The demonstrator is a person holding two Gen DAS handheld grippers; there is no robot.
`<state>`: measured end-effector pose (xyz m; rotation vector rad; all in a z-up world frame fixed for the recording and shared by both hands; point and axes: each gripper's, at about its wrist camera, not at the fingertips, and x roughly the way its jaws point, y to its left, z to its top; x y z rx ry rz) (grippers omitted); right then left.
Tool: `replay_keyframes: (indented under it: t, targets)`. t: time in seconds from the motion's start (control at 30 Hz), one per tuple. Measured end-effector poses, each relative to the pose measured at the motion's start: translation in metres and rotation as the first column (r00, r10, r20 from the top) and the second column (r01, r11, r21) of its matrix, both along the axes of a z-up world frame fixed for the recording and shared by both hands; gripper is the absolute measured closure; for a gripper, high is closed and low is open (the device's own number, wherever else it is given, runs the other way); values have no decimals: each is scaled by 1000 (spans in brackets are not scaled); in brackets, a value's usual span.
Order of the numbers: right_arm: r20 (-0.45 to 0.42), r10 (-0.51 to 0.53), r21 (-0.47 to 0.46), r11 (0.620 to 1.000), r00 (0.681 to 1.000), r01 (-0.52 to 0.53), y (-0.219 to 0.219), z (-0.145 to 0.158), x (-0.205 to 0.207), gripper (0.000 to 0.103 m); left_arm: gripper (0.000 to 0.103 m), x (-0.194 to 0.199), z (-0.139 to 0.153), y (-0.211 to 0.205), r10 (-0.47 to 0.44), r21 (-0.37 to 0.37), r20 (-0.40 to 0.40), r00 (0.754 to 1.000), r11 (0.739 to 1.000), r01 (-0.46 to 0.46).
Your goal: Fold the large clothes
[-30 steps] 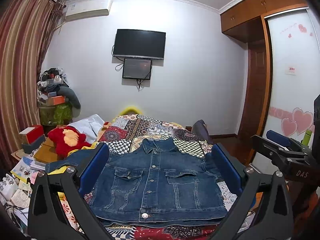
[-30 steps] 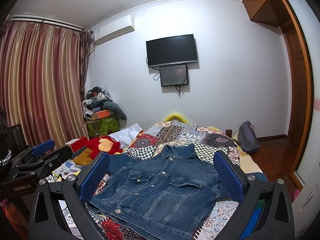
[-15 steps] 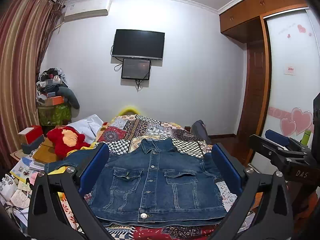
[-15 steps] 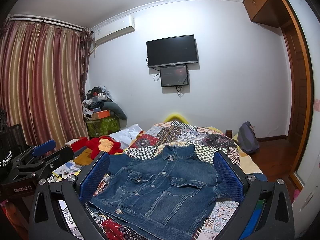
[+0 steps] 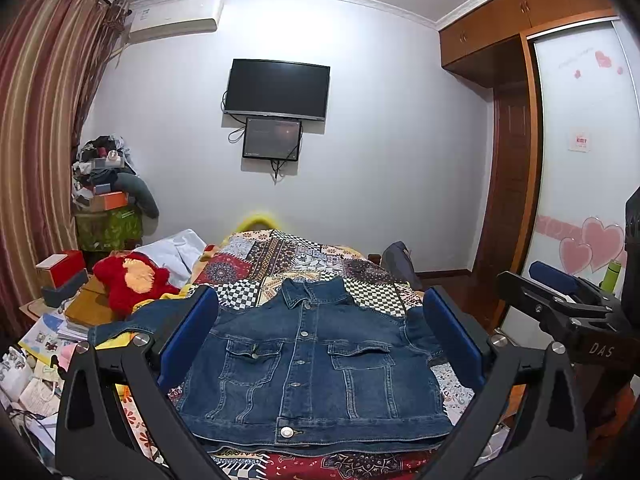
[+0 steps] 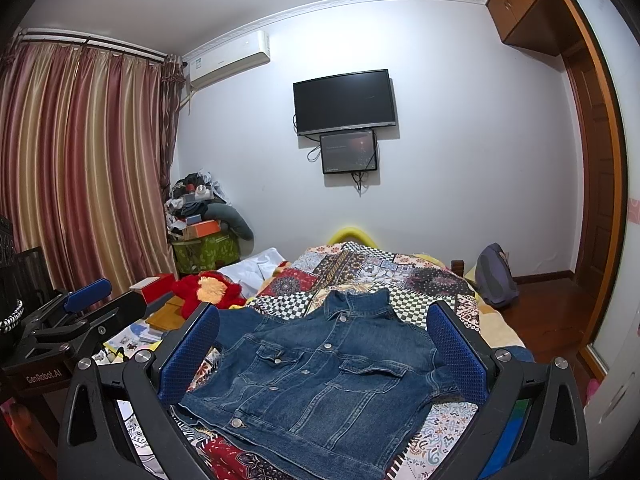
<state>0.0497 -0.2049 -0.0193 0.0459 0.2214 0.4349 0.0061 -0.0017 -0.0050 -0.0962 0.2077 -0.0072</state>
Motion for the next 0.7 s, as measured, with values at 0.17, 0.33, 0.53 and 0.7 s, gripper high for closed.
replay_keyframes:
  t: [0.17, 0.33, 0.53, 0.7]
  targets:
    - [0, 0, -1, 1000, 1000, 0, 1, 0, 0, 0, 0, 0, 0, 0, 1, 0, 0, 1000, 1000, -1]
    - [-2, -2, -2, 1000, 1000, 2, 1, -3, 1, 0, 0, -1, 0, 2, 0, -2, -2, 1000, 1000, 0]
    - [-19, -7, -14, 1000, 1000, 6, 9, -6, 7, 0, 0, 4, 0, 6, 4, -11, -10, 1000, 1000, -4]
    - [-31, -6, -31, 999, 1000, 5, 12, -6, 21, 0, 0, 16, -2, 13, 19, -23, -27, 999, 1000, -20]
